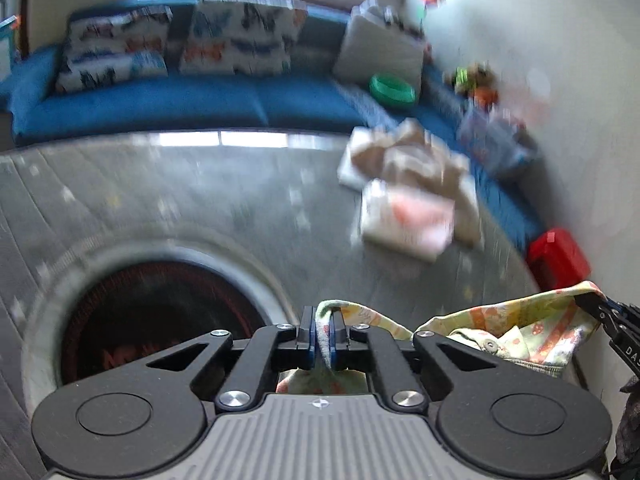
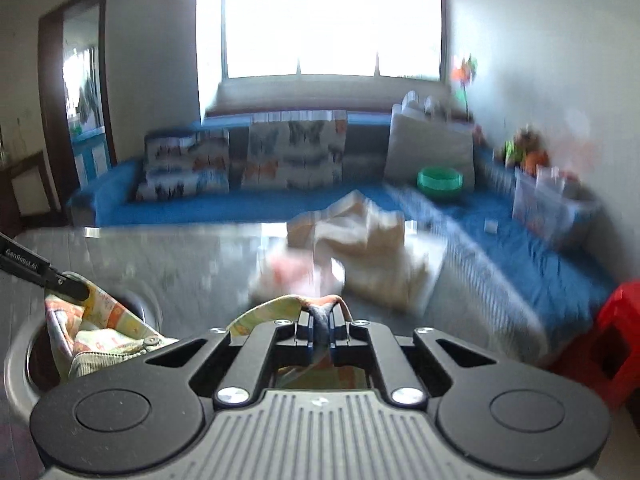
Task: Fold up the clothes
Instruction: 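Lift the garment with both grippers and shake it out over the table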
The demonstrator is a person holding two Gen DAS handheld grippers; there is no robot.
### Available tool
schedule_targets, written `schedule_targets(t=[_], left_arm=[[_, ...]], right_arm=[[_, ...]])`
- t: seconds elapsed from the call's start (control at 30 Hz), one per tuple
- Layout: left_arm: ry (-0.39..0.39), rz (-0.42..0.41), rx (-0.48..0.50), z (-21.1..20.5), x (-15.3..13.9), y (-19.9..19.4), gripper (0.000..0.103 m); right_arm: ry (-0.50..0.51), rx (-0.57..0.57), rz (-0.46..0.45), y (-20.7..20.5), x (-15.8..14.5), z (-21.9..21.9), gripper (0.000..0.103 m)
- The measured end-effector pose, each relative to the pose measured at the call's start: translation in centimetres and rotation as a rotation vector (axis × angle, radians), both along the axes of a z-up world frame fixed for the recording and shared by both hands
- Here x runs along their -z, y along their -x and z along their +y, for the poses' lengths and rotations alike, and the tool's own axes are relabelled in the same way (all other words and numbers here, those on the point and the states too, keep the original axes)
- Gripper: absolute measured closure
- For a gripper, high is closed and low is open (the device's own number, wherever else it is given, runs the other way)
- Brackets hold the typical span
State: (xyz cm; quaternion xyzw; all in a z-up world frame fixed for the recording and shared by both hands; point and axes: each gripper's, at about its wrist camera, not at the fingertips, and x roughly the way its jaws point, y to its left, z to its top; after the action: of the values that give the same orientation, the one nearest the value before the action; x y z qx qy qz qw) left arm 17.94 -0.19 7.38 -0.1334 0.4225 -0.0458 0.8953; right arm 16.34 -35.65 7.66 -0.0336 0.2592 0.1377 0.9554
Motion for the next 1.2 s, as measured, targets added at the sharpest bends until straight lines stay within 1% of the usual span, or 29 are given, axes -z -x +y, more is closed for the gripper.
schedule_targets(t=[0.07, 0.2, 0.3, 0.37, 0.47, 0.73, 0.9, 0.97, 1.03, 1.1, 1.2], left_arm=[[-0.001, -0.064, -0.031, 1.3, -2.3, 0.4, 0.096], [-0.002, -0.16, -0.069, 3.8, -5.7, 2.2, 0.096], [-0.001, -0.202, -0.077, 5.3, -6.9, 4.3, 0.096], [-0.015, -0.205, -0.063, 5.6, -6.9, 5.5, 0.096], [-0.037, -0.175, -0.028, 5.6, -5.7, 7.7, 0.096], [-0.083, -0.005, 0.088, 4.3, 0.0, 13.0, 0.096], [-0.05, 0.042, 0.094, 4.5, 1.9, 14.9, 0.097], [-0.037, 0.061, 0.096, 4.5, 2.6, 15.6, 0.097], [-0.023, 0.079, 0.098, 4.6, 3.3, 16.3, 0.097], [-0.011, 0.092, 0.098, 4.8, 3.9, 16.9, 0.098], [-0.019, 0.021, 0.061, 5.7, 1.9, 15.6, 0.098]], right_arm=[[-0.028, -0.007, -0.077, -0.3, -2.5, 0.7, 0.097], [-0.076, -0.04, -0.189, 0.8, -5.8, 1.5, 0.097], [-0.096, -0.073, -0.213, 2.1, -6.7, 1.4, 0.097], [-0.091, -0.097, -0.192, 3.1, -6.4, 1.3, 0.097], [-0.054, -0.136, -0.125, 5.0, -4.9, 1.4, 0.097], [0.053, -0.215, 0.076, 8.9, -0.3, 2.2, 0.097], [0.12, -0.258, 0.205, 11.2, 2.6, 2.7, 0.097], [0.116, -0.253, 0.22, 11.6, 2.8, 2.4, 0.097], [0.105, -0.24, 0.205, 12.0, 2.4, 1.8, 0.097], [0.103, -0.223, 0.176, 11.4, 1.4, 1.6, 0.097], [0.101, -0.214, 0.106, 10.4, -0.4, 2.0, 0.097]])
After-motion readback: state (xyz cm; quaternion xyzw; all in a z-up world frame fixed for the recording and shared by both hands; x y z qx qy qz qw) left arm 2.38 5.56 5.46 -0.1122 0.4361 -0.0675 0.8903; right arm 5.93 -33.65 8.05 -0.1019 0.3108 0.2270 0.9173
